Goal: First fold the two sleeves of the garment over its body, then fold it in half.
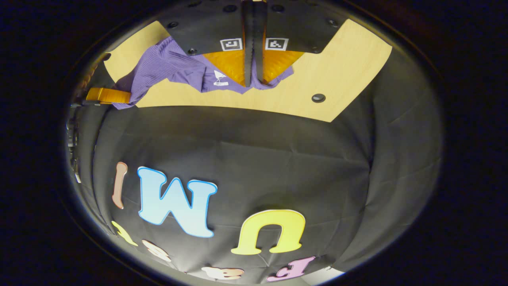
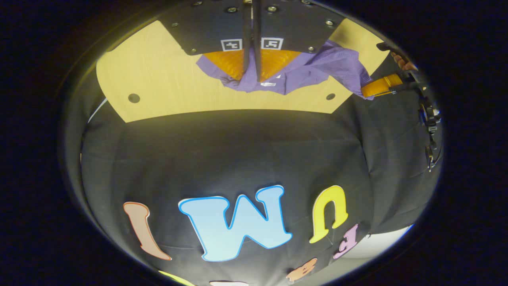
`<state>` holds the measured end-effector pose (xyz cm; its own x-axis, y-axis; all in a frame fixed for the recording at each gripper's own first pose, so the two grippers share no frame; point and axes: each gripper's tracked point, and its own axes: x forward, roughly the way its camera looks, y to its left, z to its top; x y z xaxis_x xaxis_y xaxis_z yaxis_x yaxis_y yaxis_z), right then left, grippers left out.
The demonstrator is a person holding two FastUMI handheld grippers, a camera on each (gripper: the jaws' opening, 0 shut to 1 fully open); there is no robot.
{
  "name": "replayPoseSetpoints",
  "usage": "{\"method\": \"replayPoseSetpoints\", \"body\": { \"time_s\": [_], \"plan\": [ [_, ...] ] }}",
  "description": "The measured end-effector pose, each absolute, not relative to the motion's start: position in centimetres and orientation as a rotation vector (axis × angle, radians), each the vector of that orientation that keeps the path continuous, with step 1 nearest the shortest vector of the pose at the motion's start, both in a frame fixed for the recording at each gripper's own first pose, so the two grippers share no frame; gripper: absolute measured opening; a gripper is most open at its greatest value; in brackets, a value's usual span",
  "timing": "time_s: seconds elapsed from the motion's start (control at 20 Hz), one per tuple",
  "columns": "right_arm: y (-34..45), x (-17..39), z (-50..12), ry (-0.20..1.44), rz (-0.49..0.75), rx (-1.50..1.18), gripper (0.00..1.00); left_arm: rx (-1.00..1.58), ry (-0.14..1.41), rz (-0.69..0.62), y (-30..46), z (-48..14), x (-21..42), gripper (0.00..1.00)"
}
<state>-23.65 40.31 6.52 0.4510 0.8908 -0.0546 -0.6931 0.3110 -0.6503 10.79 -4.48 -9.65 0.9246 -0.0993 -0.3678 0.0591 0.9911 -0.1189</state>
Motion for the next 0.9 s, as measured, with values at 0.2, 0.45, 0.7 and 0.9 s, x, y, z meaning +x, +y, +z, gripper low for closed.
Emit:
{"method": "replayPoseSetpoints", "body": {
  "time_s": [0.2,0.45,0.7,0.9],
  "plan": [
    [43.4,-21.1,7.6,-0.333,1.055,-0.641,0.03,-0.049,0.349,-0.064,-4.2,-11.0,16.1,0.06],
    [45.6,-16.5,7.6,-0.280,1.010,-0.608,0.03,0.005,0.359,-0.025,-3.9,-14.2,19.5,0.06],
    [46.3,-13.5,6.5,-0.243,0.984,-0.628,0.05,0.025,0.407,-0.009,-4.3,-17.7,21.0,0.07],
    [46.0,-13.7,6.1,-0.277,0.966,-0.699,0.14,0.021,0.442,-0.013,-5.0,-19.0,21.0,0.13]
  ]
}}
